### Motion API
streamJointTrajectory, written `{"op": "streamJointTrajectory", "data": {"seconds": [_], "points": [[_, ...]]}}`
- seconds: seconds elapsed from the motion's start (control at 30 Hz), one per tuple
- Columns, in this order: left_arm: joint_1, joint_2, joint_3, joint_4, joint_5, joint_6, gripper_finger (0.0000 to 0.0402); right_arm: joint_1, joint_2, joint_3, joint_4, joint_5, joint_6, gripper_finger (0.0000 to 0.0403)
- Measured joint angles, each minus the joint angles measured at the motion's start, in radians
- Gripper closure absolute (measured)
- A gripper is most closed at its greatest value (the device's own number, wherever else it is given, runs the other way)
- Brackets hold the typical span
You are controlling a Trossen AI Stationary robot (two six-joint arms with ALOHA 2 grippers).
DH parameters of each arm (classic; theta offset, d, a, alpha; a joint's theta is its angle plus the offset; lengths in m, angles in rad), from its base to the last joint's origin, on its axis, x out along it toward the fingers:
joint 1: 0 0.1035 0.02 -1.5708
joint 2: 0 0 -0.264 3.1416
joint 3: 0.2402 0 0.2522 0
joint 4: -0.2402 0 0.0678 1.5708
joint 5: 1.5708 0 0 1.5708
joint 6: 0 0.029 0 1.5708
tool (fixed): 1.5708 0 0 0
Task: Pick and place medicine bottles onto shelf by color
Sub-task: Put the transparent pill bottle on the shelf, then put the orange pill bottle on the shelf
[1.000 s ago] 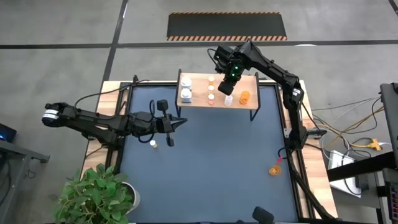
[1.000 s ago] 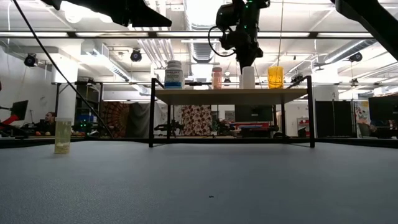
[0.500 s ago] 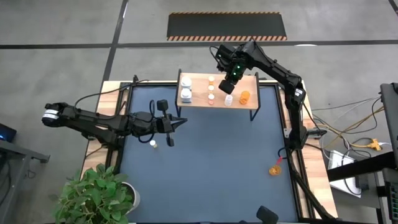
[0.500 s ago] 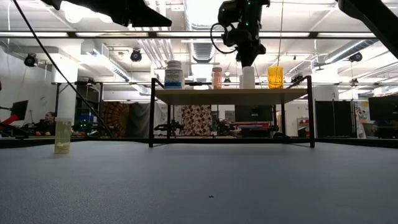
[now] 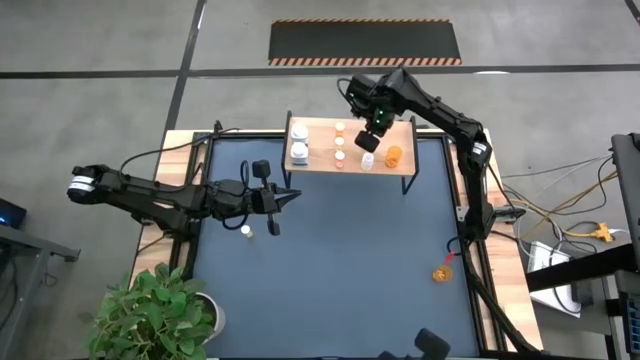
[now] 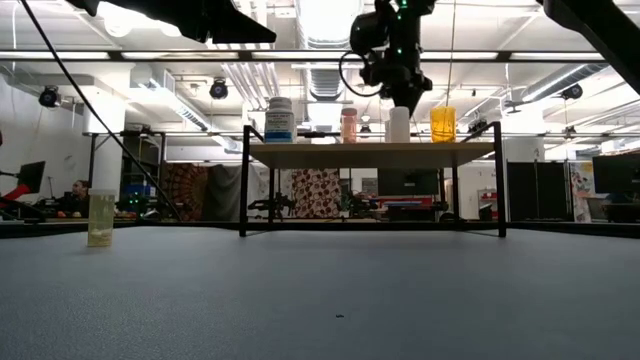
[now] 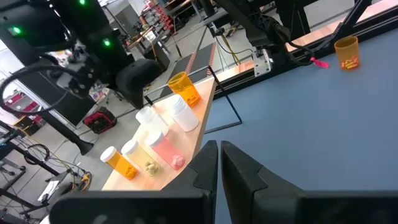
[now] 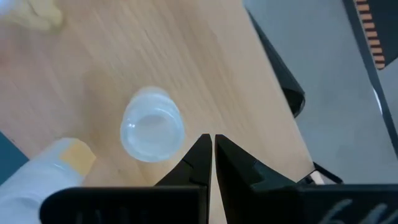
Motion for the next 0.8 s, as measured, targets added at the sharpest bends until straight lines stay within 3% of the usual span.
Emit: {"op": "streamJointTrajectory", "data": {"seconds": [0.8], "points": [[0.000, 0.000, 0.000, 0.000, 0.000, 0.000, 0.0400, 0.008, -0.003, -0.018, 0.007, -0.052, 0.019, 0.0390]]}}
